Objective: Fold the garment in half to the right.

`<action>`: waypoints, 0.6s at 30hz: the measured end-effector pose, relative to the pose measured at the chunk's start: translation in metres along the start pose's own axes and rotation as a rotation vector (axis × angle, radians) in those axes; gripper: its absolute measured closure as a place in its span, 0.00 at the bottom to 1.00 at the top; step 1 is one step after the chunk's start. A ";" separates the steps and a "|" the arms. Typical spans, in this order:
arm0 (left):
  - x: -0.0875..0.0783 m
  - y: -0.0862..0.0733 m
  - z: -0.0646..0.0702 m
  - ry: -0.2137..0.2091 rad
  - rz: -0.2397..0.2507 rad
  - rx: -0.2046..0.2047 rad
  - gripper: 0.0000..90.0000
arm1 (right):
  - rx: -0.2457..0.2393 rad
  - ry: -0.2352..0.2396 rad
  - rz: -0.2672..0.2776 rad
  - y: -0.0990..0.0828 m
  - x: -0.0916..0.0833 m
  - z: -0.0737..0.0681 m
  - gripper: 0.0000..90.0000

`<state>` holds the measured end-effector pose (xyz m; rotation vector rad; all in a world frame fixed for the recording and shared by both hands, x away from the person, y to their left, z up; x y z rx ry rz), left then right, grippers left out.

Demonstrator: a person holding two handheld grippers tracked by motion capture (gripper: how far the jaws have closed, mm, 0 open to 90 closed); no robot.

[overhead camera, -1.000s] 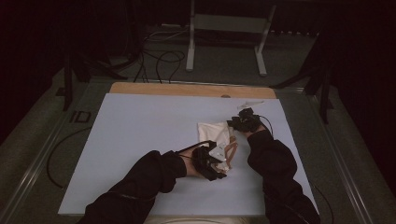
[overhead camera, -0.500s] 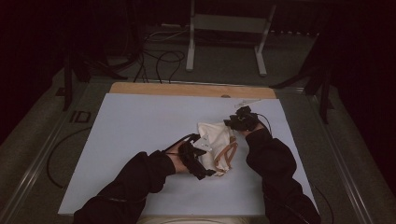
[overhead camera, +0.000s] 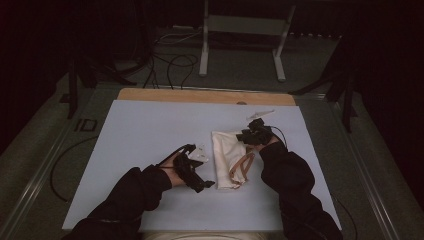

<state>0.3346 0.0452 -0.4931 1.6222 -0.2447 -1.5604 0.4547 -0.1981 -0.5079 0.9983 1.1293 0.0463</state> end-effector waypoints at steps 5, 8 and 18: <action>-0.010 -0.016 -0.006 0.017 -0.009 -0.025 0.03 | 0.018 0.012 -0.021 -0.010 0.002 -0.001 0.71; -0.015 -0.023 -0.009 0.028 0.008 -0.053 0.02 | 0.027 0.019 -0.040 -0.015 0.004 -0.003 0.74; -0.029 -0.044 -0.016 0.051 0.044 -0.108 0.02 | 0.004 0.022 -0.076 -0.018 0.002 -0.005 1.00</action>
Point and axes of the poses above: each handheld gripper's, and its own axes: x roughly forward along the jaws, y roughly out of its top, z roughly to its right, the point moved 3 cm from there along x, roughly forward along the jaws, and after that the axes turned 11 degrees about -x, right-handed, at the moved point
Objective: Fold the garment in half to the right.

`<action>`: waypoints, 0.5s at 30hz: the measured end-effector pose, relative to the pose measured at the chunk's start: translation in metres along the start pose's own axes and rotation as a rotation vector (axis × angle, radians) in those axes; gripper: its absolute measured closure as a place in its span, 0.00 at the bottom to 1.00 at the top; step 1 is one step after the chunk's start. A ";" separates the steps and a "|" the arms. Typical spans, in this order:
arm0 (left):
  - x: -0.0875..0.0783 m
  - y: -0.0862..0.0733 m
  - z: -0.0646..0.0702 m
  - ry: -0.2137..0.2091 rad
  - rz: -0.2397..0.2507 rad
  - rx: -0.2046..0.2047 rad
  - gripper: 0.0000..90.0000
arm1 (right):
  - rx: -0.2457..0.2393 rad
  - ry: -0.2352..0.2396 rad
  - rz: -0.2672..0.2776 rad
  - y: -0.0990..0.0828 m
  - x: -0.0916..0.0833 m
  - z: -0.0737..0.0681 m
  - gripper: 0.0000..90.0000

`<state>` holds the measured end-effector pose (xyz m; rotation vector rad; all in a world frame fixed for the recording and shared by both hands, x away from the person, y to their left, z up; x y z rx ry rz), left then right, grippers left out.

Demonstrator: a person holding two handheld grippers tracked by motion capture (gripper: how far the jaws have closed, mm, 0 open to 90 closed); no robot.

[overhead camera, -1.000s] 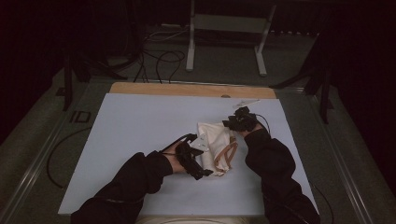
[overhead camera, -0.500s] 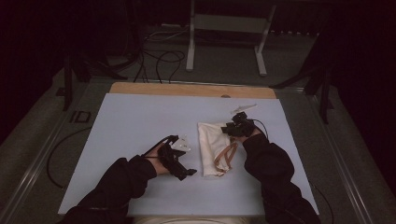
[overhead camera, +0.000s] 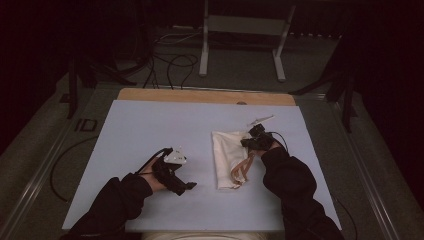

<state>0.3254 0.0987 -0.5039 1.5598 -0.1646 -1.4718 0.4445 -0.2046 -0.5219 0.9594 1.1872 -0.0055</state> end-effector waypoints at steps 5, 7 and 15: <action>-0.006 -0.011 -0.006 0.013 0.016 -0.032 0.02 | -0.002 -0.022 0.017 0.002 -0.009 0.002 1.00; -0.008 -0.015 -0.007 0.019 0.022 -0.043 0.02 | -0.008 -0.033 0.029 0.003 -0.012 0.004 1.00; -0.016 -0.026 -0.016 0.041 0.057 -0.087 0.02 | -0.046 -0.074 0.091 0.017 -0.025 0.007 1.00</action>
Point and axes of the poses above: each handheld gripper's, and its own axes: x roughly forward along the jaws, y roughly out of its top, z roughly to its right, the point moved 3 cm from there along x, roughly forward along the jaws, and after that the axes turned 11 degrees about -x, right-handed, at the moved point
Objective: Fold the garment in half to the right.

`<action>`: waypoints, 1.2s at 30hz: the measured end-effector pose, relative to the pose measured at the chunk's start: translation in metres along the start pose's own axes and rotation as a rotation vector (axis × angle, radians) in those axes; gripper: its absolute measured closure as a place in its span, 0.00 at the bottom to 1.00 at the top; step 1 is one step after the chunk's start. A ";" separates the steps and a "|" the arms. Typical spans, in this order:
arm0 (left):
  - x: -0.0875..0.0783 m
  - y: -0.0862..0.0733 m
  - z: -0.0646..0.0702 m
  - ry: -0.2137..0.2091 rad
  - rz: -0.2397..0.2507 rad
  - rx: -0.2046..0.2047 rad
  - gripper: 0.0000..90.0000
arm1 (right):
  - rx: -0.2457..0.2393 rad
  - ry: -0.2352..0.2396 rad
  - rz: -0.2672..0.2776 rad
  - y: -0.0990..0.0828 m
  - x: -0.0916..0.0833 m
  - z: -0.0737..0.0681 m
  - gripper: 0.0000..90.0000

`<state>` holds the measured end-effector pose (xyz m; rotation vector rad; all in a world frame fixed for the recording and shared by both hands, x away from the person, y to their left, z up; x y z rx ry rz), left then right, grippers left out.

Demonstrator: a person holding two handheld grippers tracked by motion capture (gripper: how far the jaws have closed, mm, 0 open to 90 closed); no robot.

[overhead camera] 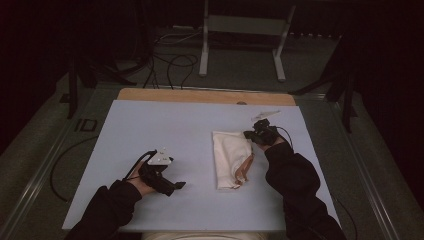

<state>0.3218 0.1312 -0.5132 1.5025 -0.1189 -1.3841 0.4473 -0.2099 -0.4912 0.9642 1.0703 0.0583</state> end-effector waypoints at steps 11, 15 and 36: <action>-0.007 -0.004 -0.005 0.025 0.032 -0.011 0.01 | 0.023 -0.023 0.032 0.005 -0.001 0.009 1.00; -0.009 -0.006 -0.007 0.031 0.040 -0.019 0.01 | 0.046 -0.028 0.001 -0.009 0.007 0.013 1.00; -0.019 -0.014 -0.016 0.060 0.052 -0.031 0.01 | 0.093 -0.047 -0.075 -0.028 0.024 0.018 0.78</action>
Point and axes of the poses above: each handheld gripper's, and its own axes: x roughly forward along the jaws, y roughly out of its top, z roughly to its right, the point moved 3 cm from there along x, roughly forward along the jaws, and after that the axes turned 11 degrees about -x, right-handed, at the moved point
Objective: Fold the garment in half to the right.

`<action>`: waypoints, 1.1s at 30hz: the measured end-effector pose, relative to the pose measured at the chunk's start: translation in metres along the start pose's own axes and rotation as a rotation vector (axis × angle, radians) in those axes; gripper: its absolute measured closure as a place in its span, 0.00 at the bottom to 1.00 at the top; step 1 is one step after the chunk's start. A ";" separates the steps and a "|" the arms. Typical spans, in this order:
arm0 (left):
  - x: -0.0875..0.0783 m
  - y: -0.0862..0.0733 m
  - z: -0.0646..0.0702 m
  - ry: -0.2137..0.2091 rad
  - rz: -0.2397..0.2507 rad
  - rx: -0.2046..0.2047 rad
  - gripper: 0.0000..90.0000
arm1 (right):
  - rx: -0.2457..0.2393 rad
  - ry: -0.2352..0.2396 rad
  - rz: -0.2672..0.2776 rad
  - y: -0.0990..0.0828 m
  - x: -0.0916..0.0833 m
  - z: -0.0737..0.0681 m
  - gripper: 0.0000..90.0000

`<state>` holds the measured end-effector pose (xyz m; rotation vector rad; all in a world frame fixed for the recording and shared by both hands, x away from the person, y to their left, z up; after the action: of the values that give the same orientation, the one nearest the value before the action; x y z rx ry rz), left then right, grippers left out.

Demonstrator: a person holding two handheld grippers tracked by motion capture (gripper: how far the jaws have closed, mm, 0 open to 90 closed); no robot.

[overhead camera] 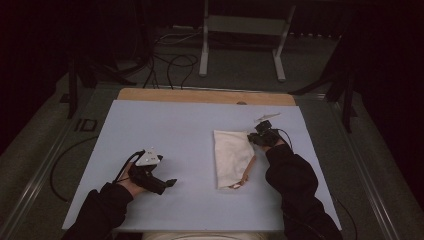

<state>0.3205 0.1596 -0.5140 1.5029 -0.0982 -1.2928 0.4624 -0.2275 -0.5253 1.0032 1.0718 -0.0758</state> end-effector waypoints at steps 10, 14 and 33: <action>-0.011 -0.008 -0.008 0.019 0.001 -0.022 0.01 | 0.001 0.003 0.060 0.013 -0.017 -0.007 0.48; -0.016 -0.013 -0.011 0.026 -0.005 -0.030 0.01 | -0.021 0.018 0.085 0.018 -0.024 -0.014 0.46; -0.036 -0.023 -0.022 0.031 0.023 -0.065 0.01 | -0.040 0.155 0.190 0.028 -0.046 -0.045 0.15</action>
<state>0.3098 0.2069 -0.5122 1.4616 -0.0528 -1.2425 0.4214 -0.1974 -0.4773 1.0836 1.1086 0.1802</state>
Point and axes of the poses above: each handheld gripper's, and its own axes: x roughly forward along the jaws, y roughly out of its top, z roughly to its right, the point moved 3 cm from there along x, roughly forward along the jaws, and after that the axes turned 11 degrees about -x, right-handed, at the moved point
